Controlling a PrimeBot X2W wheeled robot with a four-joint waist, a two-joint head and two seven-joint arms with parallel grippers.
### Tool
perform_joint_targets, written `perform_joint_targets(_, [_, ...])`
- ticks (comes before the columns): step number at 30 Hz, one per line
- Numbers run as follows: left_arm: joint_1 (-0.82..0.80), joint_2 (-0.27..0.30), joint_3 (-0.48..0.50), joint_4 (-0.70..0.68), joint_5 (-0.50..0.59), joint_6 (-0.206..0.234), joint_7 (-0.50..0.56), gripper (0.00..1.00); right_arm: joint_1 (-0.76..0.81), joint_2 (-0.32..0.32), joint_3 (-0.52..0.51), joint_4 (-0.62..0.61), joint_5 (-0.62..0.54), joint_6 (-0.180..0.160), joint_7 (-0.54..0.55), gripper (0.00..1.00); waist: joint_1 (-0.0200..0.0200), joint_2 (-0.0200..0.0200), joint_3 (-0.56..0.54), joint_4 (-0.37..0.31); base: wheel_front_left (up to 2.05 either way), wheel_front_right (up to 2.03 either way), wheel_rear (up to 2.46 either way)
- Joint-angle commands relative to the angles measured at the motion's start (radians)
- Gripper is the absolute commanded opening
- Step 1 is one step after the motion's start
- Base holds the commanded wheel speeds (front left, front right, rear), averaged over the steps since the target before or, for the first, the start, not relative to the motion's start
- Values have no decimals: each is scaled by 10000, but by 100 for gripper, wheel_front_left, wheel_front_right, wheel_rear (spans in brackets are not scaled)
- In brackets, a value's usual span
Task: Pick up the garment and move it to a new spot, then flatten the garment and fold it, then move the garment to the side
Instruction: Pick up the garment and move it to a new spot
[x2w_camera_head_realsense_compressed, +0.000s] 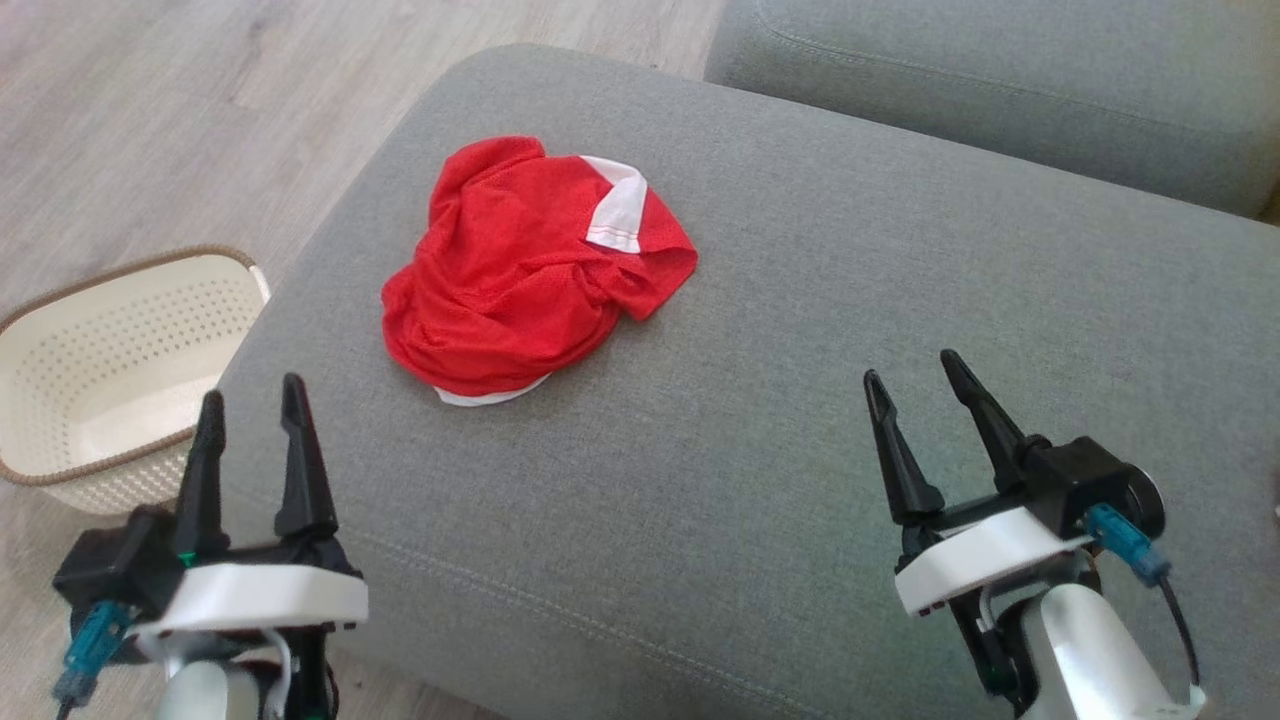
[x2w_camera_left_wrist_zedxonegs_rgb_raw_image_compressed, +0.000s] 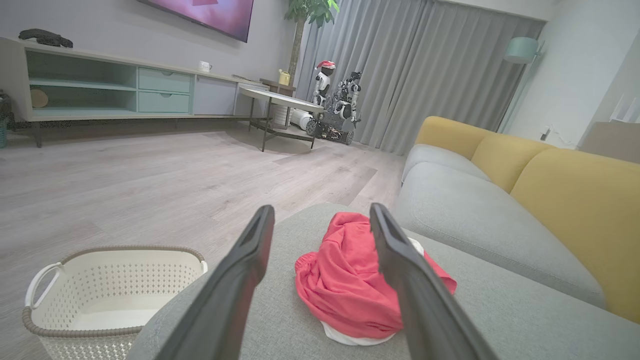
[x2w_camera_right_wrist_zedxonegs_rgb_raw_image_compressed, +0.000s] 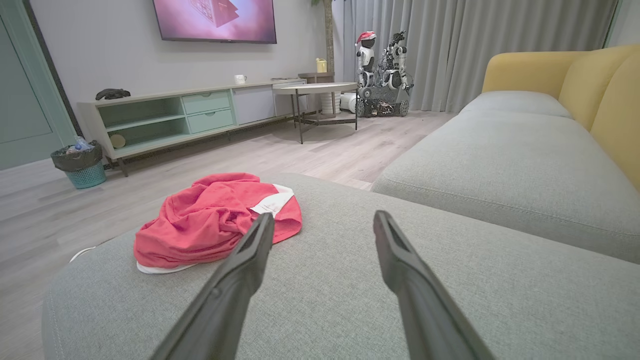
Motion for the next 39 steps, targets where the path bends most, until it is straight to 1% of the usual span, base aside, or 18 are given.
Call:
perform_joint_targets(1, [-241, 60, 383, -316, 7, 14, -51, 100, -139, 9, 230, -296, 57, -9, -62, 100, 0, 0, 24, -54, 0, 0, 0])
perform_joint_targets(5, [-377, 60, 520, -209, -194, -31, -51, 100, -207, 9, 252, -356, 1, -9, -35, 100, 0, 0, 217, -212, 0, 0, 0])
perform_joint_targets(10, [-981, 67, 718, 448, 95, -252, -51, 100, -398, -3, 201, -653, -379, -9, 208, 100, 0, 0, 785, -414, 0, 0, 0])
perform_joint_targets(13, [-1667, 260, 774, 1318, 267, -441, -51, 100, -563, -83, -54, -1013, -606, -9, 421, 100, 0, 0, 1271, -523, 0, 0, 0])
perform_joint_targets(16, [-2546, 523, 614, 2301, 343, -616, 223, 100, -761, -171, -440, -1552, -810, -9, 684, 100, 0, 0, 1809, -615, 0, 0, 0])
perform_joint_targets(21, [-4290, 956, 454, 4023, 200, -909, 1173, 100, -1084, -397, -959, -2732, -1157, -9, 1275, 100, 0, 0, 2643, -737, 0, 0, 0])
perform_joint_targets(26, [-5803, 1256, 227, 5816, -53, -1215, 2170, 100, -1379, -683, -1186, -3800, -1334, -9, 1882, 100, 0, 0, 3278, -890, 0, 0, 0])
perform_joint_targets(27, [-5803, 1256, 227, 5816, -53, -1215, 2170, 100, -1379, -683, -1186, -3800, -1334, -9, 1882, 100, 0, 0, 3278, -890, 0, 0, 0])
perform_joint_targets(31, [-6702, 1498, 161, 7069, -273, -1368, 2401, 100, -1495, -792, -1134, -4275, -1354, -9, 2180, 100, 0, 0, 3586, -1050, 0, 0, 0])
perform_joint_targets(32, [-7025, 1594, 72, 7640, -301, -1412, 2470, 100, -1493, -797, -1090, -4390, -1378, -9, 2270, 100, 0, 0, 3692, -1117, 0, 0, 0])
perform_joint_targets(35, [-7405, 1720, -101, 8448, -293, -1459, 2598, 100, -1477, -778, -1024, -4469, -1401, -9, 2321, 100, 0, 0, 3802, -1219, 0, 0, 0])
perform_joint_targets(39, [-7773, 1765, -265, 9231, -426, -1516, 2489, 100, -1484, -703, -978, -4449, -1405, -9, 2298, 100, 0, 0, 3842, -1368, 0, 0, 0])
